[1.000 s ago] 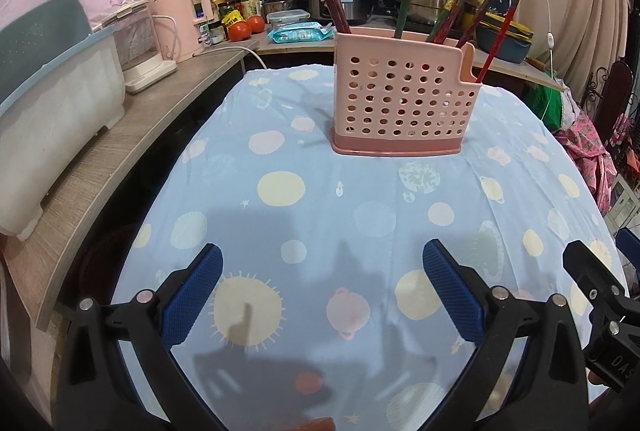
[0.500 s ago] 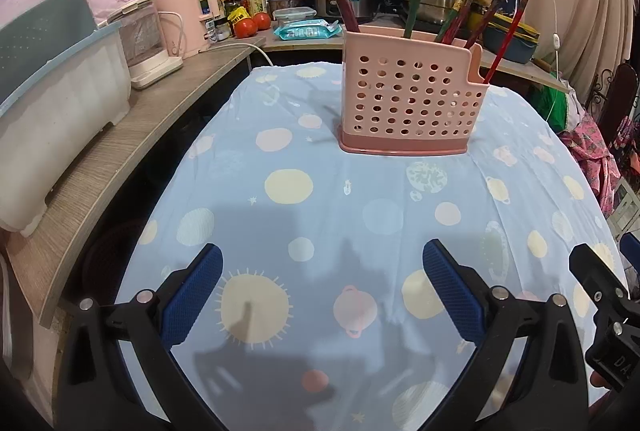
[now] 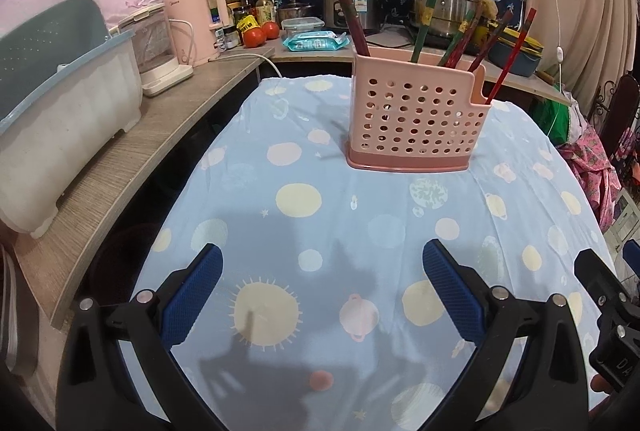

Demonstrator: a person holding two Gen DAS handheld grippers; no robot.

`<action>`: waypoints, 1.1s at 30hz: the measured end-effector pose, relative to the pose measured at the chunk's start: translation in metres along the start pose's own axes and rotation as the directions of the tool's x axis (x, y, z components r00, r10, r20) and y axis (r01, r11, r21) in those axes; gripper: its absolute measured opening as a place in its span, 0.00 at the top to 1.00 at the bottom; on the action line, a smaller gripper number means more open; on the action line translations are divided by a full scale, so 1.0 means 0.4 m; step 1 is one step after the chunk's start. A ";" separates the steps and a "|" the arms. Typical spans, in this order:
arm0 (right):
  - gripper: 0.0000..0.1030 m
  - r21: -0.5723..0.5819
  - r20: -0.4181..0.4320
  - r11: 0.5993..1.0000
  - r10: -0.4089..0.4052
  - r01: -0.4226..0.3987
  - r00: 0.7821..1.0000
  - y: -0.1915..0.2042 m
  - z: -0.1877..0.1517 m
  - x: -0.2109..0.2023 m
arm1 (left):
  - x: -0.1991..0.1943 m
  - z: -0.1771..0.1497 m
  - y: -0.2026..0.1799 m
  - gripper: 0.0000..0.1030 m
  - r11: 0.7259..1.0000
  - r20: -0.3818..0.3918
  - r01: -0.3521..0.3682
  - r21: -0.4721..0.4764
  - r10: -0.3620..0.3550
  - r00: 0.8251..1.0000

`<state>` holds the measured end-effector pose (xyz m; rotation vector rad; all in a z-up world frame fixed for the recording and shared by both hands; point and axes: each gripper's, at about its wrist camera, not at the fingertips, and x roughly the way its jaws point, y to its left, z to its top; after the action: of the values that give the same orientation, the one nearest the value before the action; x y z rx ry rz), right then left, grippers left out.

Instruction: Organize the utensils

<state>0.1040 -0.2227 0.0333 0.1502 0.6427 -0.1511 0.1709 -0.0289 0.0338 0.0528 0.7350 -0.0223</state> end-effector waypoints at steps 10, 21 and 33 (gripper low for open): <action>0.06 0.000 0.003 1.000 0.000 0.000 1.000 0.002 0.004 -0.004 | -0.007 0.006 0.002 0.07 1.000 0.006 -0.001 -0.001 0.001 1.000; 0.06 0.007 0.014 1.000 -0.003 0.003 1.000 -0.001 0.009 -0.014 | -0.002 0.008 0.007 0.07 1.000 0.005 -0.004 -0.006 0.004 1.000; 0.06 0.005 0.012 1.000 -0.002 0.002 1.000 0.000 0.010 -0.014 | -0.002 0.013 0.008 0.07 1.000 0.001 0.002 -0.002 -0.002 1.000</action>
<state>0.1017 -0.2228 0.0399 0.1537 0.6306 -0.1552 0.1740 -0.0258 0.0383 0.0505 0.7336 -0.0235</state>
